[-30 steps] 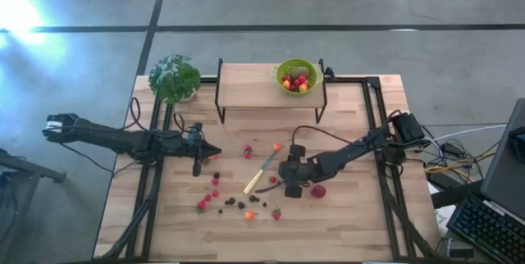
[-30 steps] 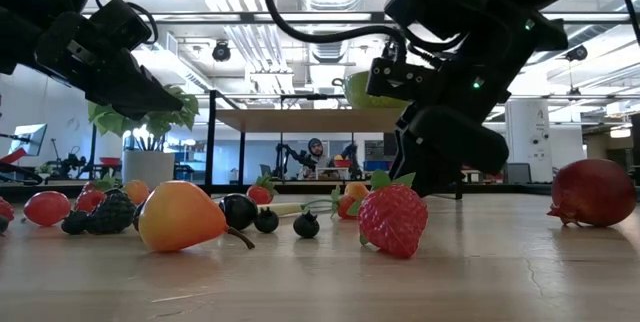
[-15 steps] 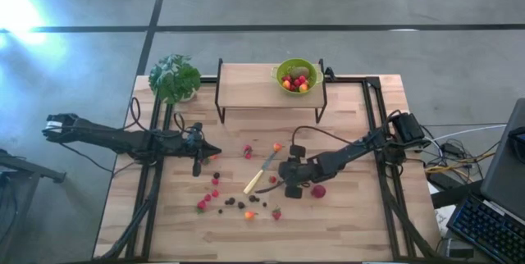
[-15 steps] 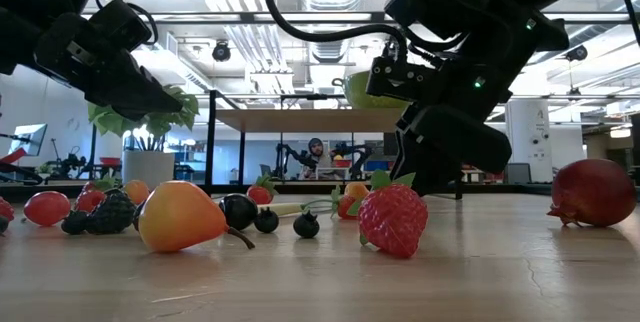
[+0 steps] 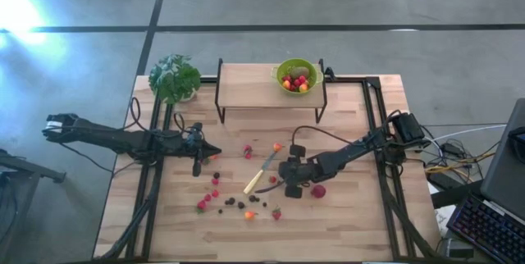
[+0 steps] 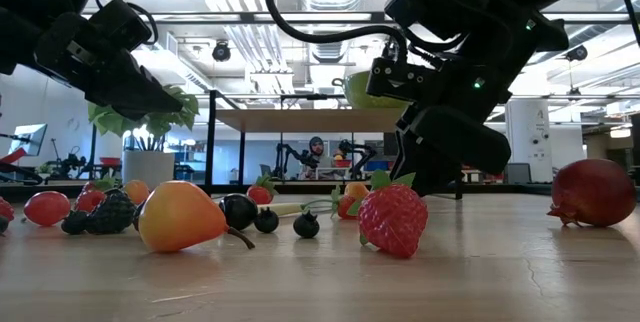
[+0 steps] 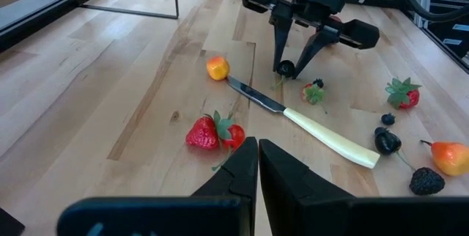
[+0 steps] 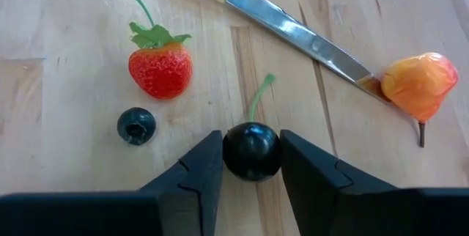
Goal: Pick & Place Fruit
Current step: Put the black cherry into the green strainer bowl
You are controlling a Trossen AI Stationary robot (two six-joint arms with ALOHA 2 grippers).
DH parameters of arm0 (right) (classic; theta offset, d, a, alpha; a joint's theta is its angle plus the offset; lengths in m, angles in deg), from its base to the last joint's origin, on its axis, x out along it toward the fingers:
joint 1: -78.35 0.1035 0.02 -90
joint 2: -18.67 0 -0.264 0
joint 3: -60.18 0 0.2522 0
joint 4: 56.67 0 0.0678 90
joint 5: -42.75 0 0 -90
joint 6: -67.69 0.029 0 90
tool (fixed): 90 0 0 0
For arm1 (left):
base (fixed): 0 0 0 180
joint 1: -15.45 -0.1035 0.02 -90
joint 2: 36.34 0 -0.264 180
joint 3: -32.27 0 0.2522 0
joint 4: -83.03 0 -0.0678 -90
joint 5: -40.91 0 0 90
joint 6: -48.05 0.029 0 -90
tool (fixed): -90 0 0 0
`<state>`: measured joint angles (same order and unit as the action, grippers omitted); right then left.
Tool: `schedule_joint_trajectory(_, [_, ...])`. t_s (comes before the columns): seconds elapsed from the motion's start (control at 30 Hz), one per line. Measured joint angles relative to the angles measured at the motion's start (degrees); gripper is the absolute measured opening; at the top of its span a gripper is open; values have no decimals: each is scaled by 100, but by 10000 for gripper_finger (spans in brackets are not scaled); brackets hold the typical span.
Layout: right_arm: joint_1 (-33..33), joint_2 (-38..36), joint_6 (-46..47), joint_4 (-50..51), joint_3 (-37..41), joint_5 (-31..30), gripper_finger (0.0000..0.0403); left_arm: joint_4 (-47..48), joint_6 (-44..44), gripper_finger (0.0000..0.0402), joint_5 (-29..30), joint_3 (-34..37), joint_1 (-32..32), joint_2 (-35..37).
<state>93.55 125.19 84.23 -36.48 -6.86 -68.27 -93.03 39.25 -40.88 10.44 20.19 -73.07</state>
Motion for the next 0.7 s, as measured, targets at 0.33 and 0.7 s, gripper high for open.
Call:
schedule_joint_trajectory(0.33, [0, 0, 0, 2, 2, -2, 129, 8, -1, 20, 2, 1, 0, -1])
schedule_joint_trajectory(0.7, [-134, -555, -716, 151, -182, -20, 109, 12, 0, 20, 1, 0, 1, -2])
